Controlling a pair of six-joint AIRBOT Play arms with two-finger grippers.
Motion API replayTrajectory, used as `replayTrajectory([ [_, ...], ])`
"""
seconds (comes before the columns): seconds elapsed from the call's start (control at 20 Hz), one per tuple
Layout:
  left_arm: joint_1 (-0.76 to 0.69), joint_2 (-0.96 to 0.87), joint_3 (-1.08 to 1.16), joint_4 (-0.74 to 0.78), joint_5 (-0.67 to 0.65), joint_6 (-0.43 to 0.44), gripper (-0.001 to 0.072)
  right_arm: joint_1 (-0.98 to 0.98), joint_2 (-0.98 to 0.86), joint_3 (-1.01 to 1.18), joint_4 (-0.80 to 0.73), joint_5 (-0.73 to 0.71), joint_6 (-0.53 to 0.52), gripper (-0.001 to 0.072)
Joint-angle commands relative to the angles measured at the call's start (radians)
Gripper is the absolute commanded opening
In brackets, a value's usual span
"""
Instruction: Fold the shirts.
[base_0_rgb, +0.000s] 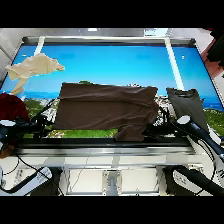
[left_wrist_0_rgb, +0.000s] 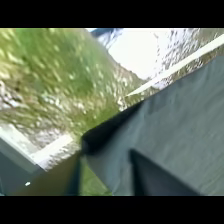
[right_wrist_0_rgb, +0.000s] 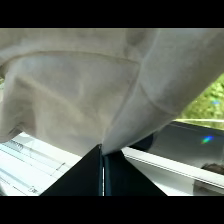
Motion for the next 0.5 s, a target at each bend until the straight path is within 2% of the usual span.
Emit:
replayTrajectory([
  [0.0, 0.0, -0.005, 0.0, -0.013, 0.025, 0.007, 0.0193, 0.0, 0.0, 0.0, 0.019, -0.002, 0.0, 0.0029],
  [0.15, -0.024, -0.005, 0.0, -0.011, 0.03, 0.032, 0.0083, 0.0, 0.0, 0.0, 0.018, -0.005, 0.0, 0.0029],
  [0.2, -0.036, -0.005, 0.0, -0.014, 0.037, 0.032, 0.0013, 0.0, 0.0, 0.0, 0.018, -0.004, 0.0, 0.0029],
  [0.3, -0.043, -0.005, 0.0, -0.055, 0.041, 0.043, 0.0012, -0.001, 0.001, 0.0, 0.019, 0.0, 0.0, 0.0029],
  [0.35, -0.042, -0.003, 0.001, -0.099, 0.044, 0.079, 0.0013, -0.001, 0.001, 0.0, 0.021, 0.004, 0.0, 0.0029],
  [0.45, -0.041, -0.002, 0.023, -0.218, 0.034, 0.203, 0.0012, -0.001, 0.003, 0.001, 0.034, 0.026, 0.0, 0.0029],
])
